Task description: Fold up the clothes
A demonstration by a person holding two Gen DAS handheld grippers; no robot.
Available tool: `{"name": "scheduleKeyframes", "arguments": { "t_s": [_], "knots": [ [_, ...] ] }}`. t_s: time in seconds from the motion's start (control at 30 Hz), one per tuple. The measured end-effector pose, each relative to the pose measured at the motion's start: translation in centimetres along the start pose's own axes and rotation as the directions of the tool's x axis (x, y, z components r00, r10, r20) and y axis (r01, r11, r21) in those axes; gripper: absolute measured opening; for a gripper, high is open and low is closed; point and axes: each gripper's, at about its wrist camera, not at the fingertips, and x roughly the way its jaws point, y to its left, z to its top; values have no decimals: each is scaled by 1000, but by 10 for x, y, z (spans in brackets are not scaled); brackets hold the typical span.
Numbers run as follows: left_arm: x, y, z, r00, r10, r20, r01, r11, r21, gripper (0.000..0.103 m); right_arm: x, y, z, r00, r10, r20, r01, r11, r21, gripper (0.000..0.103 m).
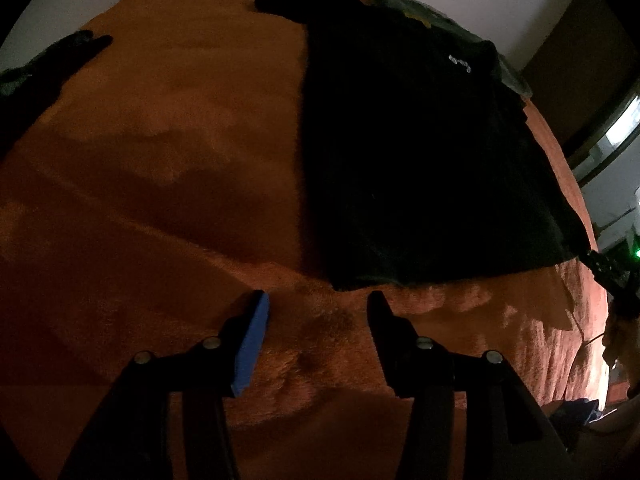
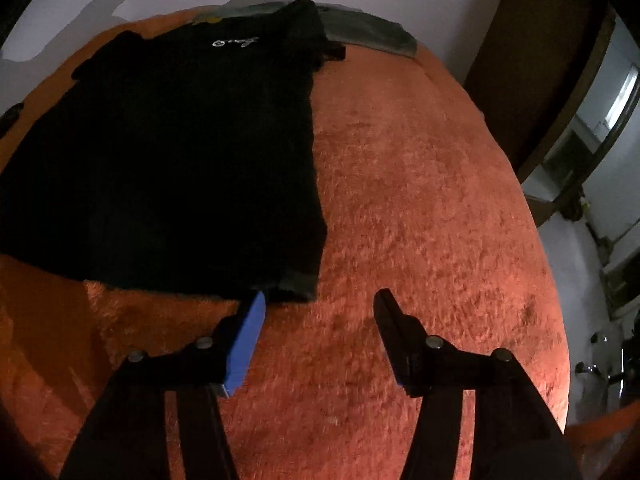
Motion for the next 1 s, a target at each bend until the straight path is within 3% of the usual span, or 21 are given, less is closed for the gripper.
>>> {"name": "scheduleKeyframes", "arguments": {
  "t_s": [0.13, 0.33, 0.47, 0.5, 0.53, 0.63, 0.7, 0.8, 0.87, 0.93, 1.0],
  "knots": [
    [-3, 3, -1, 1000, 24, 16, -24, 1000, 4, 52, -4, 6, 2, 997, -63, 52, 65, 997, -34, 56],
    [9, -6, 6, 999, 51, 3, -51, 999, 4, 52, 13, -6, 25, 998, -57, 37, 55, 997, 45, 55],
    [11, -16, 7, 998, 61, 18, -62, 998, 26, 52, 1, -35, 32, 993, 60, 106, -84, 966, 243, 55],
    [13, -18, 7, 998, 65, 22, -66, 997, 29, 52, 1, -39, 32, 991, 77, 109, -105, 957, 272, 52],
    [15, -19, 7, 997, 69, 29, -69, 997, 24, 52, 2, -42, 31, 990, 88, 108, -116, 951, 288, 38],
    [20, -25, 10, 996, 76, 45, -77, 997, 5, 53, 5, -45, 27, 990, 107, 90, -131, 937, 325, 21],
    [26, -31, 12, 994, 92, 53, -91, 996, -17, 55, 7, -45, 25, 990, 121, 75, -140, 927, 348, 20],
    [31, -32, 12, 992, 109, 62, -106, 993, -57, 59, 10, -37, 26, 996, 79, 52, -91, 948, 304, 20],
    [34, -38, 12, 989, 128, 72, -125, 991, -48, 63, 9, -20, 29, 998, 3, 57, -14, 982, 190, 30],
    [35, -43, 7, 985, 156, 78, -155, 988, -22, 66, 5, 2, 30, 991, -89, 100, 86, 996, 34, 66],
    [36, -47, 5, 981, 177, 84, -177, 984, -9, 68, 3, 26, 29, 976, -152, 153, 171, 978, -122, 68]
  ]
}}
